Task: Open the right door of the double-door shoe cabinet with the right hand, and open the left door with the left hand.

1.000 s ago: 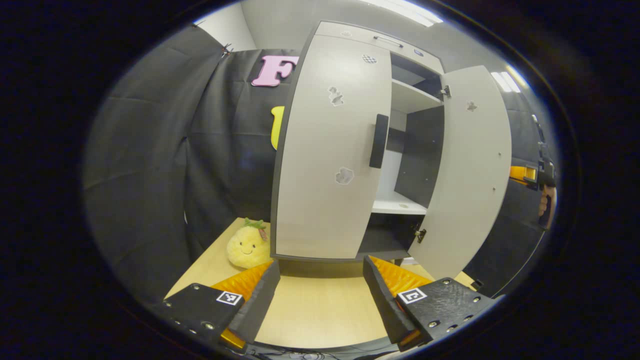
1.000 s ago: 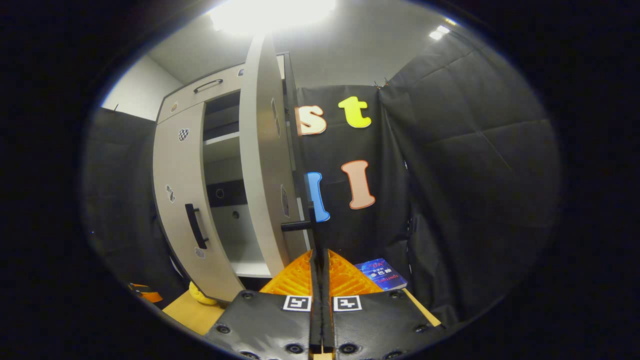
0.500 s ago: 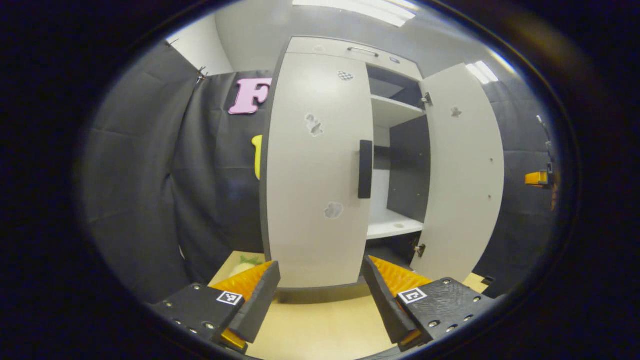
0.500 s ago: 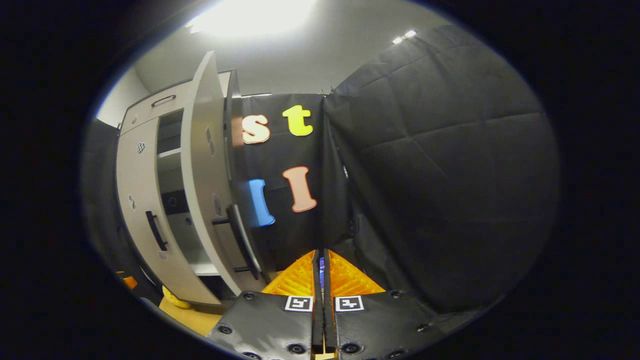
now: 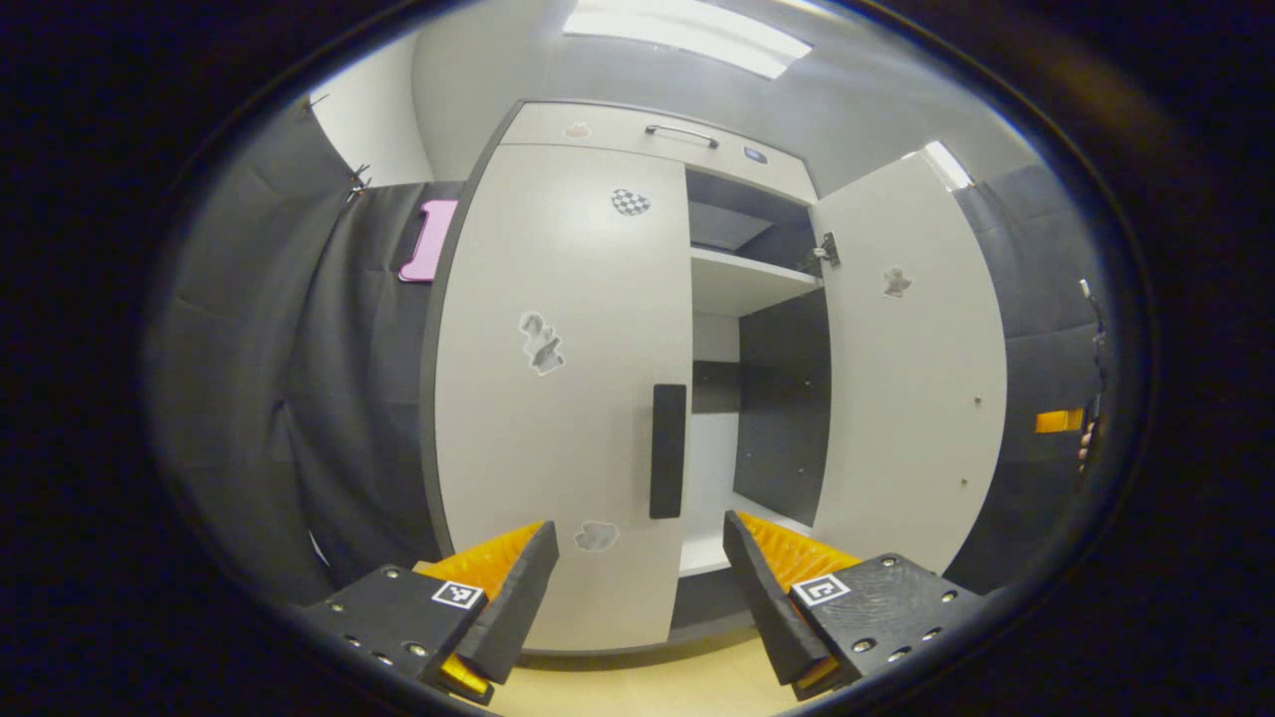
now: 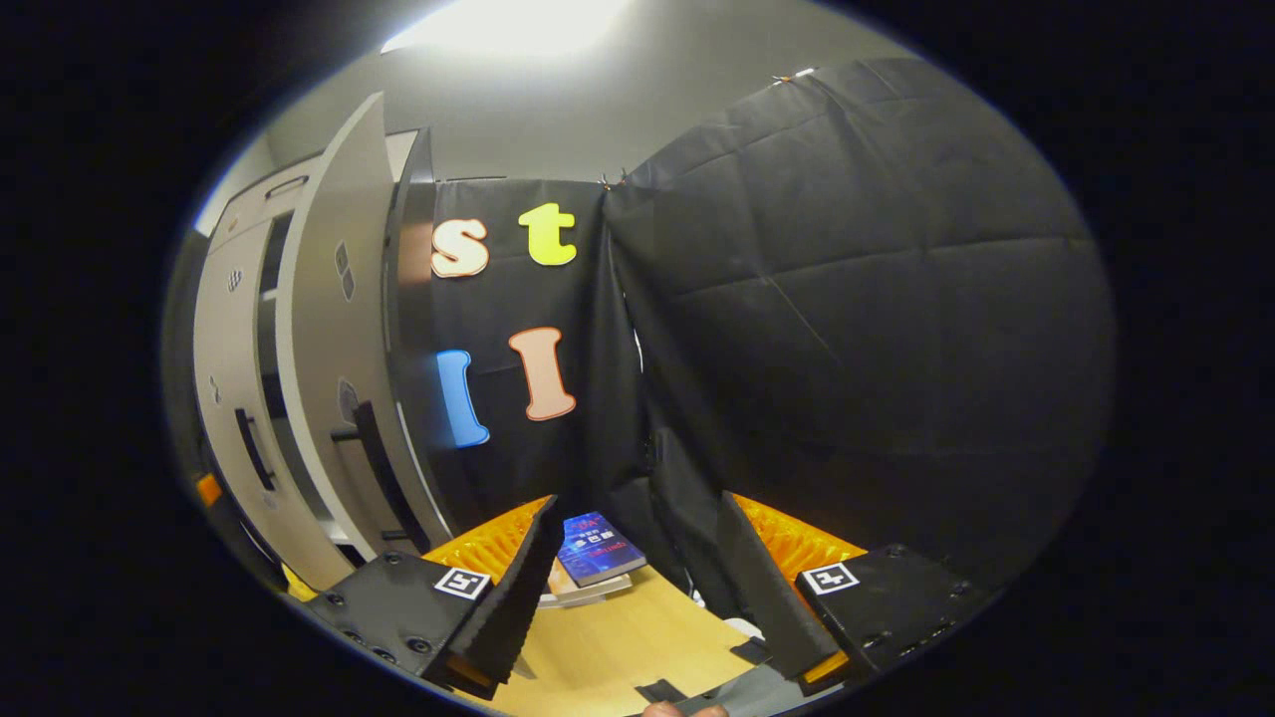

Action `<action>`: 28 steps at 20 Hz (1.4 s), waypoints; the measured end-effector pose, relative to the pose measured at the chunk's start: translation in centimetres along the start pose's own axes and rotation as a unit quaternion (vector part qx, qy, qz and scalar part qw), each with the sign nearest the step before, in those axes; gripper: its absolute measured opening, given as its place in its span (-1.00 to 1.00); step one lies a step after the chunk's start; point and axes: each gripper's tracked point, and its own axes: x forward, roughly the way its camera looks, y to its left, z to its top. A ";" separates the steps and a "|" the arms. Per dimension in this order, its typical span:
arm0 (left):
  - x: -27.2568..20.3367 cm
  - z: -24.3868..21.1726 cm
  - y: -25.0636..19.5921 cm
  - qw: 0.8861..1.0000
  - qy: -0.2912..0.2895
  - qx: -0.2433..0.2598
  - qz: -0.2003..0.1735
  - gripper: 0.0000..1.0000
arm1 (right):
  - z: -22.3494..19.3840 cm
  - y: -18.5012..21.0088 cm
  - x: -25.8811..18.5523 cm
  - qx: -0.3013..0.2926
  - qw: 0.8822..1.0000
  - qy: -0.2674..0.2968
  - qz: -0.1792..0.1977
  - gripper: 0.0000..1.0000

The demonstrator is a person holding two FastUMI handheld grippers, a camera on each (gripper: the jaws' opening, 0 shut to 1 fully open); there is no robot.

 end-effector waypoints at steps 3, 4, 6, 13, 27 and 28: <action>3.1 0.5 -0.2 1.000 0.000 0.003 0.024 0.93 | 0.3 0.2 3.2 0.001 1.000 -0.008 0.005 0.95; 3.8 0.3 -0.3 0.999 0.003 0.002 0.035 0.92 | 0.3 0.5 4.2 0.009 1.000 -0.007 0.014 0.95; 5.1 0.0 -0.8 0.999 0.007 -0.002 0.053 0.92 | 0.2 0.9 6.3 0.013 0.999 -0.006 0.030 0.95; 9.9 -0.5 -2.8 0.997 0.027 0.005 0.071 0.87 | -1.9 1.8 12.8 0.013 0.997 0.016 0.068 0.84; 15.1 1.0 -2.0 0.991 -0.007 -0.001 0.130 0.25 | -2.8 3.0 20.6 0.013 0.992 0.020 0.125 0.83; 14.9 1.0 -1.5 0.990 -0.013 -0.005 0.142 0.25 | -2.5 3.1 21.1 0.013 0.992 0.017 0.125 0.83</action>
